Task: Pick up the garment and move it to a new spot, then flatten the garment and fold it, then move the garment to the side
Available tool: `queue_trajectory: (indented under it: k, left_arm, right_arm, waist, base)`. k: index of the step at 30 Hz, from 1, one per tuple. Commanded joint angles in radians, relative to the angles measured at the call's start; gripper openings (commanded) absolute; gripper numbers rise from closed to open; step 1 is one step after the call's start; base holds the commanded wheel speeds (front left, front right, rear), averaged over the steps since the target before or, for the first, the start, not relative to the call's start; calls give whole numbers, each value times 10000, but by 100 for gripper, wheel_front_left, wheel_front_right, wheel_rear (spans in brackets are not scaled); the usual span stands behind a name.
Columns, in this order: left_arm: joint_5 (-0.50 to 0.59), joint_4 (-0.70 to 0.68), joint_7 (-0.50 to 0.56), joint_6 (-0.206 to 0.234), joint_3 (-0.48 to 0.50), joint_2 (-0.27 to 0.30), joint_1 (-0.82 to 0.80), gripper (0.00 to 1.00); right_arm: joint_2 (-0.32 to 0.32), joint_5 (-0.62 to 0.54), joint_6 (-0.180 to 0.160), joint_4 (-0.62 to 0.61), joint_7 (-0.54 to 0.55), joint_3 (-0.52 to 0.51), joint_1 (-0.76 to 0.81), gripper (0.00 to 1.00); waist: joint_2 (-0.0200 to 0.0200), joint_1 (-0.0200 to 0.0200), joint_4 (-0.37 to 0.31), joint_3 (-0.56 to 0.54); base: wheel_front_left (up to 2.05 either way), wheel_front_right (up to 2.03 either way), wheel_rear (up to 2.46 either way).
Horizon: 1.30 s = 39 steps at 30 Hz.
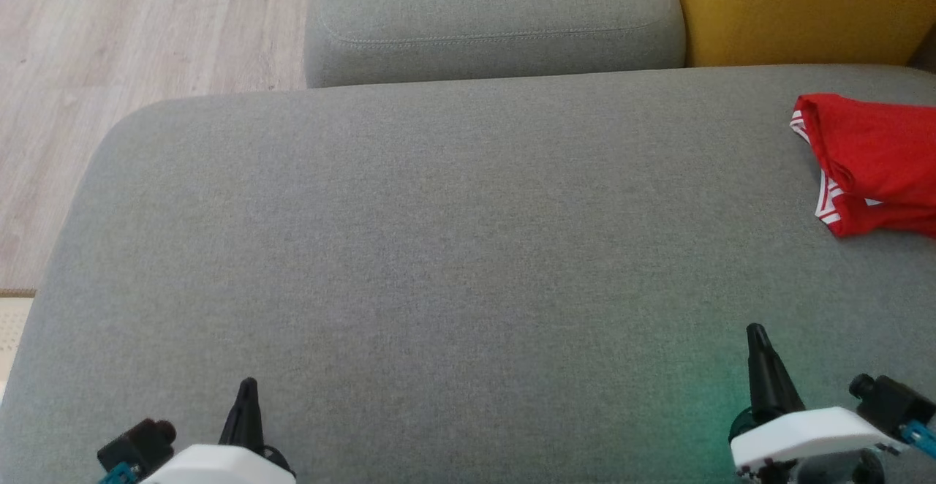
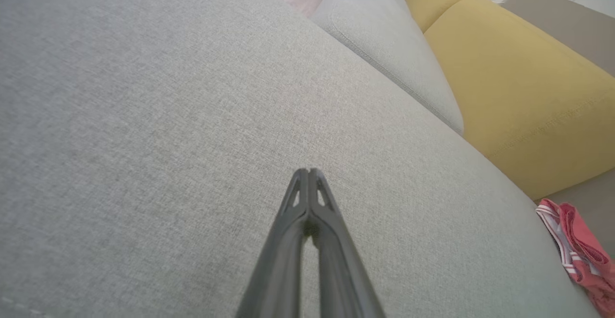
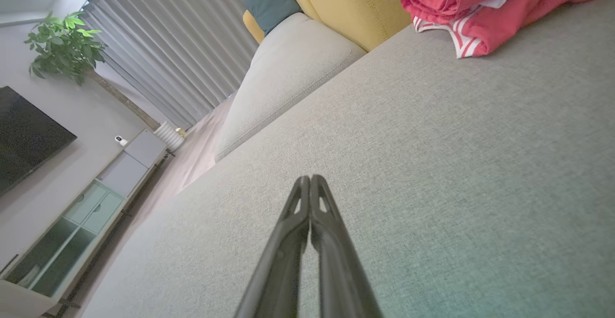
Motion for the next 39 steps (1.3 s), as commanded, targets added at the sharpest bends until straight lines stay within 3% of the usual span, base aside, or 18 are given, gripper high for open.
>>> queue_trajectory:
  k: [1,39]
  left_arm:
    - [-253,-302,49,-129,244,36,-553,0]
    - [-4274,-306,1107,-878,1115,34,-1377,0]
  right_arm:
    - [-171,300,-3,-325,22,-1,-596,0]
    - [-225,4577,-6,-331,747,-450,-1169,0]
  waist:
    - [0,0,1,4]
    - [0,0,24,147]
  base:
    - [0,0,0]
    - [0,0,0]
